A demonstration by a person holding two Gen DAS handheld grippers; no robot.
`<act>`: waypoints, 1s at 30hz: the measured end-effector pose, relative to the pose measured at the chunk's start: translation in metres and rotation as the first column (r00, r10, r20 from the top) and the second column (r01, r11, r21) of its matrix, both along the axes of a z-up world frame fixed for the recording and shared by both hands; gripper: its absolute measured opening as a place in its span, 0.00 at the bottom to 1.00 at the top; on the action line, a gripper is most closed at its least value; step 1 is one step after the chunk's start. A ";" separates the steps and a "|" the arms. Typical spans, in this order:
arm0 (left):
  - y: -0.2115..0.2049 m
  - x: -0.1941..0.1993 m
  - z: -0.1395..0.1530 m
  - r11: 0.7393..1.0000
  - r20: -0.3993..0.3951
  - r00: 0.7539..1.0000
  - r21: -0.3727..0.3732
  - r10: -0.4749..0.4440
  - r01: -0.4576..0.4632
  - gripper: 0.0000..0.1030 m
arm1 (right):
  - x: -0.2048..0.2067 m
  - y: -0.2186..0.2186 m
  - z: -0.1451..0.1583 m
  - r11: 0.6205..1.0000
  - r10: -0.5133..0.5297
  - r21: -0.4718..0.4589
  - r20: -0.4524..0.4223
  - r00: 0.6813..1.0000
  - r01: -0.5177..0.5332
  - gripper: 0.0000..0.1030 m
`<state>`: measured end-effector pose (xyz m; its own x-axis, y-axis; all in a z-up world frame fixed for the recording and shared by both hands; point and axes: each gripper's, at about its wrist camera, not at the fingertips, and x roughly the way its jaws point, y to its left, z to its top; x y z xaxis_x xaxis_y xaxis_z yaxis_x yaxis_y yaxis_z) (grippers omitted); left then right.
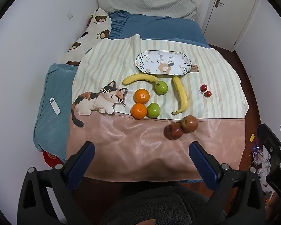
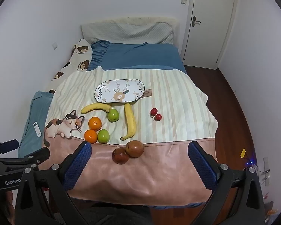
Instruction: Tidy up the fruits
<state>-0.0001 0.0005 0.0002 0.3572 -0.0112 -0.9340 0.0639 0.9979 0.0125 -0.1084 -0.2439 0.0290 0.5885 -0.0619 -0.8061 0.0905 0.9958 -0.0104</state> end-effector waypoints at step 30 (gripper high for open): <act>0.000 0.003 0.006 1.000 0.010 1.000 0.012 0.002 -0.002 1.00 | 0.008 0.000 -0.008 1.000 0.001 0.031 -0.012 1.000 -0.001 1.00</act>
<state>0.0031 0.0003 0.0060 0.3668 0.0008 -0.9303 0.0614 0.9978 0.0250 -0.1003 -0.2435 0.0206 0.5791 -0.0361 -0.8145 0.0893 0.9958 0.0194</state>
